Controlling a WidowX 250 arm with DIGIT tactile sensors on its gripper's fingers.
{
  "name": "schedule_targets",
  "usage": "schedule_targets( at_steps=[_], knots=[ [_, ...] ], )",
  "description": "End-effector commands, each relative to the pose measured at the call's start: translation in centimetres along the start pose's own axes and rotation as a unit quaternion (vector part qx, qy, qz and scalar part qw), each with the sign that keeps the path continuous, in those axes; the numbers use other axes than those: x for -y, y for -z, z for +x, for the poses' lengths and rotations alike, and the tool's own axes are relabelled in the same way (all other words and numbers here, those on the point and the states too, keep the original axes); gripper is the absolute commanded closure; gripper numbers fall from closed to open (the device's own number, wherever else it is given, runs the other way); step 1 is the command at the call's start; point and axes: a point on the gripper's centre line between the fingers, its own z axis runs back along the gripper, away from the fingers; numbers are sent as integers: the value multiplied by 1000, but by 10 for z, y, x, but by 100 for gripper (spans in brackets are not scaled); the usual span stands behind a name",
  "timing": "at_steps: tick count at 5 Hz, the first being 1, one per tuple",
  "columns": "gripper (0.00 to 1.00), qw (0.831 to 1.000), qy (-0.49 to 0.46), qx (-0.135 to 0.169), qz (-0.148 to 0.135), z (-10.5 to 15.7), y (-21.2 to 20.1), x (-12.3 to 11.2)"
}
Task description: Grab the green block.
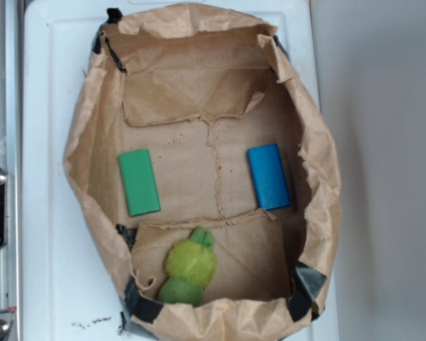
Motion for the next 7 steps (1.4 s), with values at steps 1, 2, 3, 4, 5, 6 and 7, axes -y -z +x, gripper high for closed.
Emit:
schedule_targets(
  at_steps=[1,2,3,4,5,6,7],
  knots=[
    [0,1000,0,0,0,0,0,0],
    [0,999,-42,28,8,45,9,0],
    [0,996,-79,38,24,86,23,-4],
    [0,995,-82,43,31,104,36,-13],
    [0,996,-68,41,27,121,62,-30],
    [0,997,-71,35,11,122,91,-39],
    [0,998,-60,27,16,122,111,-39]
  ],
)
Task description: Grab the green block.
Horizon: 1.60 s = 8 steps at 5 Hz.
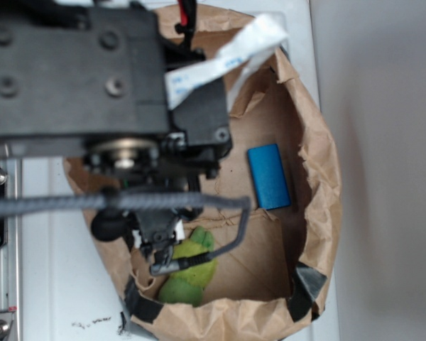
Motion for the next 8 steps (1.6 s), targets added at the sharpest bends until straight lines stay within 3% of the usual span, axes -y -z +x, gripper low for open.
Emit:
schedule_targets(
  at_steps=[1,4,5,6,7,8],
  knots=[
    [0,1000,1,9,5,4,12,-5],
    [0,1000,1,9,5,4,12,-5],
    [0,992,-122,16,26,17,32,2],
    [0,968,-248,-2,20,25,41,3],
    [0,930,-366,20,29,23,48,5],
    [0,908,-418,16,30,-3,48,14]
  ],
)
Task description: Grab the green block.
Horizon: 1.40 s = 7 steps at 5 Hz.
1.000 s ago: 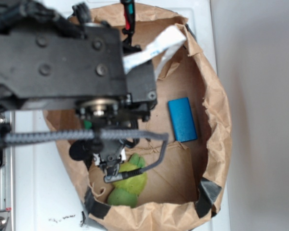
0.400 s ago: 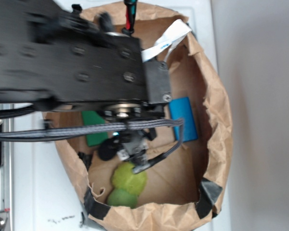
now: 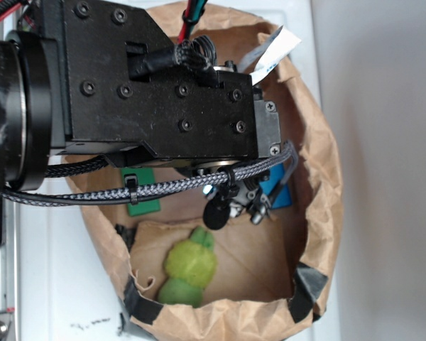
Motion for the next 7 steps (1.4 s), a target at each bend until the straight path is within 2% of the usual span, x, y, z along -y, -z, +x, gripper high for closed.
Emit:
schedule_targets(
  at_steps=[1,3,4,7],
  knots=[
    [0,997,-71,4,6,-27,-5,-8],
    [0,991,-112,4,75,-32,-4,-10],
    [0,988,-127,-5,91,-33,-7,-9],
    [0,988,-127,-5,91,-33,-7,-9]
  ],
)
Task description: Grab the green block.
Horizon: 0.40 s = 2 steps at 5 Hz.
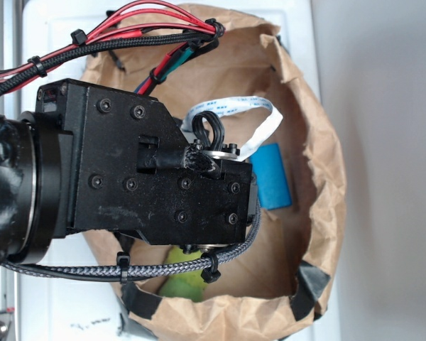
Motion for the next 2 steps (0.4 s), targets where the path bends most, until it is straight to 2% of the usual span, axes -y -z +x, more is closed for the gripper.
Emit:
schedule_targets(
  at_steps=[1,2],
  knots=[
    [0,997,-75,-23,-26,6,2,17],
    [0,993,-106,-44,-19,10,13,22]
  ],
)
